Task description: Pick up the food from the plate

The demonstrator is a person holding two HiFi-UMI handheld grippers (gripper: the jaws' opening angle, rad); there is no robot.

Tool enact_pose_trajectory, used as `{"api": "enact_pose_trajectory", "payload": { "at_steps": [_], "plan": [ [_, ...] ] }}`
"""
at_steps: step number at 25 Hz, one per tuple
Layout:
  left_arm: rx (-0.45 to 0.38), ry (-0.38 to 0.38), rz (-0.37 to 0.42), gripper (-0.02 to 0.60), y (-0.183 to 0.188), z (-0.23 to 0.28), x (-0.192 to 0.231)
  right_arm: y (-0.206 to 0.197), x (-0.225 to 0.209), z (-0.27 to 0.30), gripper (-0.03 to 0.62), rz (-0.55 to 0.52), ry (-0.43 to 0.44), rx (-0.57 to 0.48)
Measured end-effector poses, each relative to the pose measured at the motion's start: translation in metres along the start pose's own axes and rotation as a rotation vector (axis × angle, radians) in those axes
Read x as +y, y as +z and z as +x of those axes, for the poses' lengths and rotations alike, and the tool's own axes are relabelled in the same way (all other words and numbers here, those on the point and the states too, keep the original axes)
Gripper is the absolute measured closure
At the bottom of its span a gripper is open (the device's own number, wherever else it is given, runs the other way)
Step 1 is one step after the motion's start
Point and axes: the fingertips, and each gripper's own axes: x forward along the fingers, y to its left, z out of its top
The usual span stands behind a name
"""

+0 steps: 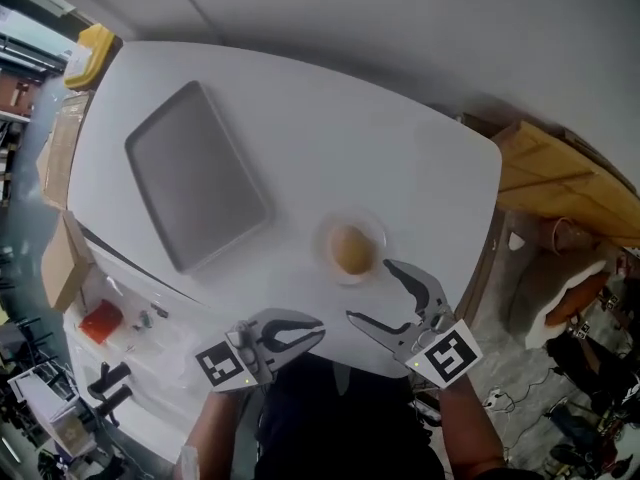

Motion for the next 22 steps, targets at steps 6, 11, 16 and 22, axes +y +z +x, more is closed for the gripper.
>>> {"api": "enact_pose_trajectory", "payload": {
  "at_steps": [6, 11, 16, 22],
  "plan": [
    [0.009, -0.102, 0.043, 0.528, -0.019, 0.003, 0.030, -0.036, -0.032, 0.058, 0.221, -0.048, -0.076, 0.138],
    [0.009, -0.150, 0.063, 0.480, -0.029, 0.011, 0.036, -0.055, -0.047, 0.077, 0.190, -0.039, -0.126, 0.182],
    [0.002, -0.178, 0.045, 0.479, -0.044, 0.008, 0.039, -0.079, -0.054, 0.090, 0.183, -0.070, -0.139, 0.294],
    [-0.032, -0.146, 0.028, 0.503, -0.047, -0.001, 0.048, -0.092, -0.057, 0.098, 0.184, -0.110, -0.172, 0.363]
  ]
}}
